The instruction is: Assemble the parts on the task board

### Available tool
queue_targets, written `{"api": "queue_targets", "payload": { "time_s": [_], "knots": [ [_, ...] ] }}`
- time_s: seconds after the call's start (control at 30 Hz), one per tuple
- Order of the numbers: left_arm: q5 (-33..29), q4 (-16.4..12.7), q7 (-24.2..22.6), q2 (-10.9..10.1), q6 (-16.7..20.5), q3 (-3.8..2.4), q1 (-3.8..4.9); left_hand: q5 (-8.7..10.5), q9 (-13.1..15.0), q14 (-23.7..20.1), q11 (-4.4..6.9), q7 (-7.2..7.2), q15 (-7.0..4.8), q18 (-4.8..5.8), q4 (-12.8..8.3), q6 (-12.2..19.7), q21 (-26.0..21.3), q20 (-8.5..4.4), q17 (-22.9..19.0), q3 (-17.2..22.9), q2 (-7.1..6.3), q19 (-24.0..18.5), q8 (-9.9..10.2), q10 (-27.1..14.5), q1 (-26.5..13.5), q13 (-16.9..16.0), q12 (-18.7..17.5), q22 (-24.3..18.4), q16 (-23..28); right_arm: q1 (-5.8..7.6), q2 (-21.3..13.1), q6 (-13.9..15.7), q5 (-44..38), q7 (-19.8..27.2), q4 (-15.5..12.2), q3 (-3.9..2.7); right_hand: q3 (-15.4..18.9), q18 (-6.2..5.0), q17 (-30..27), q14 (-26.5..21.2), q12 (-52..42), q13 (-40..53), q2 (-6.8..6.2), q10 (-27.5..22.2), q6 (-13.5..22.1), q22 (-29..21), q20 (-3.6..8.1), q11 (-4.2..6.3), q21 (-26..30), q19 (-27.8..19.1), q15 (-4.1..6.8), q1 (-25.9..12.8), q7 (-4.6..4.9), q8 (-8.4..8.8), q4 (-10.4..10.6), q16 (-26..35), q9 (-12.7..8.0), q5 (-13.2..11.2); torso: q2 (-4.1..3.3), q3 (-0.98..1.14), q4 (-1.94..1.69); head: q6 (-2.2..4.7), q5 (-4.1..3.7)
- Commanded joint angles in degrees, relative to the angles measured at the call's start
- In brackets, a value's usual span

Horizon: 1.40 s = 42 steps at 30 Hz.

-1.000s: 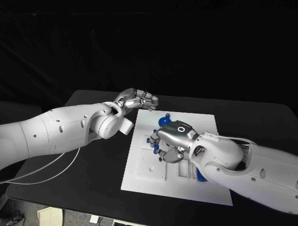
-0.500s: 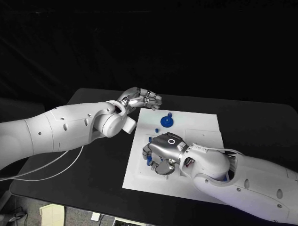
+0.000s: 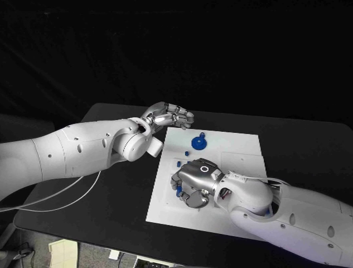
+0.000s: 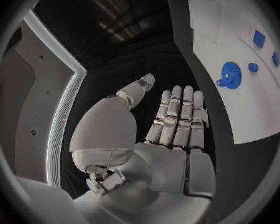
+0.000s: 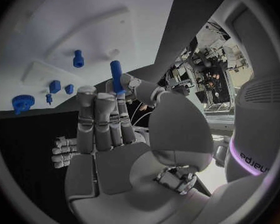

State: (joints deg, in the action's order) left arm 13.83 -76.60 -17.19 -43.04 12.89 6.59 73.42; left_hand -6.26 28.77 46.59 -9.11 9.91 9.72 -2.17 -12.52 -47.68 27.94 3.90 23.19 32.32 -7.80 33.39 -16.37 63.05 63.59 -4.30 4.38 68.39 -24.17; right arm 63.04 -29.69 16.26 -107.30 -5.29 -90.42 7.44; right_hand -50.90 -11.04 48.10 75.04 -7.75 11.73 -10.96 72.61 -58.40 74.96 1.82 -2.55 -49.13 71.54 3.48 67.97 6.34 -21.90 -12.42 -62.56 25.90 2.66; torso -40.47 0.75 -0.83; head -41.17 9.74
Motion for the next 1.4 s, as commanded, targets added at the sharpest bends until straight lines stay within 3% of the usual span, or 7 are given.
{"api": "queue_targets", "payload": {
  "time_s": [0.03,0.47,1.1,1.4],
  "knots": [
    [-0.35,-0.1,-0.48,0.1,-0.57,-0.05,0.05,-0.24,-0.1,0.26,0.01,0.16,-0.01,-1.16,0.1,-0.41,-0.16,0.06,0.08,-0.34,0.6,0.52,-0.25,0.5,0.15,0.06,0.1,0.06,-0.36,-0.09,-0.16,-1.33,-0.87,0.36,0.06,0.07,-0.27,-3.96,-0.06,-0.18,-0.18,1.3,0.13,2.54,-0.24,0.83,0.33,0.01,-0.19,0.42,0.43,0.54,0.0,-0.22,-0.14,-0.17,0.05,0.13,0.02,0.02,0.03,-0.1,0.11],
    [-0.35,-0.1,-0.47,0.03,-0.62,-0.05,0.05,-0.25,-0.11,0.24,0.01,0.16,-0.01,-1.15,0.1,-0.4,-0.2,0.05,0.08,-0.34,0.63,0.53,-0.26,0.51,0.14,0.07,0.08,0.07,-0.37,-0.24,-0.64,-1.94,-0.85,0.28,0.64,0.63,-0.21,-3.96,-0.08,-0.16,-0.18,1.34,0.21,2.59,-0.25,0.82,0.36,0.02,-0.2,0.45,0.44,0.47,0.0,-0.23,-0.26,-0.18,0.1,0.13,0.01,-0.01,-0.04,-0.27,0.24],
    [-0.35,-0.11,-0.45,-0.02,-0.67,-0.05,0.05,-0.25,-0.13,0.22,0.01,0.17,-0.01,-1.14,0.09,-0.39,-0.25,0.05,0.08,-0.35,0.63,0.55,-0.26,0.52,0.13,0.08,0.06,0.09,-0.39,-0.36,-0.96,-2.62,-0.33,0.57,0.63,0.8,-0.13,-3.96,-0.12,-0.14,-0.17,1.4,0.32,2.63,-0.26,0.81,0.37,0.04,-0.2,0.46,0.45,0.36,-0.01,-0.25,-0.41,-0.2,0.16,0.13,0.02,-0.02,-0.04,-0.55,0.4],
    [-0.35,-0.1,-0.44,-0.07,-0.7,-0.05,0.05,-0.25,-0.14,0.21,0.01,0.17,-0.01,-1.14,0.08,-0.39,-0.27,0.04,0.08,-0.35,0.64,0.56,-0.27,0.52,0.14,0.09,0.05,0.1,-0.39,-0.56,-1.33,-1.62,-0.17,0.77,-0.23,0.84,-0.06,-3.96,-0.14,-0.13,-0.16,1.44,0.4,2.66,-0.27,0.81,0.38,0.05,-0.21,0.47,0.46,0.29,-0.02,-0.27,-0.51,-0.21,0.2,0.13,0.01,-0.01,-0.03,-0.6,0.44]
  ]
}}
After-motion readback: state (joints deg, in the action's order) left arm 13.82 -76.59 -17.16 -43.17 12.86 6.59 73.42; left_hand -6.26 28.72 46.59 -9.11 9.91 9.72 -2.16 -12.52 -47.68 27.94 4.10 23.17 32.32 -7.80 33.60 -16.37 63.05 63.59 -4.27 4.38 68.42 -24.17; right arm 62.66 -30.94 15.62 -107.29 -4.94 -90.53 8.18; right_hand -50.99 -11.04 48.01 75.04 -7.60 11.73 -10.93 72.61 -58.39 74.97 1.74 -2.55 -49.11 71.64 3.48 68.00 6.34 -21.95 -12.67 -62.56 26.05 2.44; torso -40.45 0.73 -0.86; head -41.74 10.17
